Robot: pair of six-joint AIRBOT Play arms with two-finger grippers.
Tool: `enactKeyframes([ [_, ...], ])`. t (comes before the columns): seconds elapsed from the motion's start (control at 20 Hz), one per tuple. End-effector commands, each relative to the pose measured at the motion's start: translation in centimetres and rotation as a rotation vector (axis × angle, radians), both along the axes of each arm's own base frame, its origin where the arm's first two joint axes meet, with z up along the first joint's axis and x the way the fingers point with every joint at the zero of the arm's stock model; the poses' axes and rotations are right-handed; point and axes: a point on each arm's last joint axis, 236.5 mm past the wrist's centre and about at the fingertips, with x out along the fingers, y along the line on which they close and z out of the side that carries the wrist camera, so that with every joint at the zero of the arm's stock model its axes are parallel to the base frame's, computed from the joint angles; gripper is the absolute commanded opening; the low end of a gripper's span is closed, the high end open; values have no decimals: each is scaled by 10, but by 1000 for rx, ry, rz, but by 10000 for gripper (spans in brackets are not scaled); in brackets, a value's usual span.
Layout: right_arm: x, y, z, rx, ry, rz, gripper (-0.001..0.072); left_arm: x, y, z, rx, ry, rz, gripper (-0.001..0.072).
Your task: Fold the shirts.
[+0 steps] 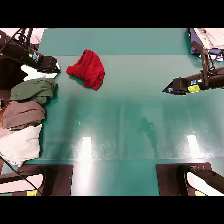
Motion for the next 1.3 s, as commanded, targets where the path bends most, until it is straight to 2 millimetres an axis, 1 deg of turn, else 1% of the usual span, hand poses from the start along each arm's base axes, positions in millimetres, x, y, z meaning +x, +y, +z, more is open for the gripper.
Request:
enactKeyframes([
  [0.0, 0, 0, 0, 0, 0, 0, 18, 0, 0, 0, 0, 0, 0, 23],
  [0.6, 0, 0, 0, 1, 0, 0, 18, 1, -1, 0, -2, -3, 0, 23],
  [0.7, 0, 0, 0, 1, 0, 0, 18, 12, -3, 7, -26, -51, 23, 23],
  [0.8, 3, 0, 1, 3, -11, -7, 18, 19, -10, 14, -63, -87, 20, 23],
  [0.85, 6, -1, 2, 3, -23, -15, 18, 30, -10, 18, -70, -128, 37, 86],
  [0.9, 8, -1, 3, 3, -32, -21, 18, 44, -8, 20, -78, -172, 61, 425],
  [0.95, 10, -1, 4, 5, -39, -26, 18, 59, -7, 19, -90, -207, 92, 549],
  [1.0, 10, -1, 4, 4, -37, -25, 18, 76, -5, 13, -97, -234, 116, 541],
  [1.05, 10, -1, 4, 4, -37, -25, 18, 92, -4, 1, -101, -245, 137, 541],
  [1.15, 10, -1, 3, 4, -37, -25, 18, 120, -3, -37, -110, -228, 172, 542],
  [1.25, 12, -2, 4, 4, -47, -32, 18, 141, -2, -82, -110, -191, 195, 542],
])
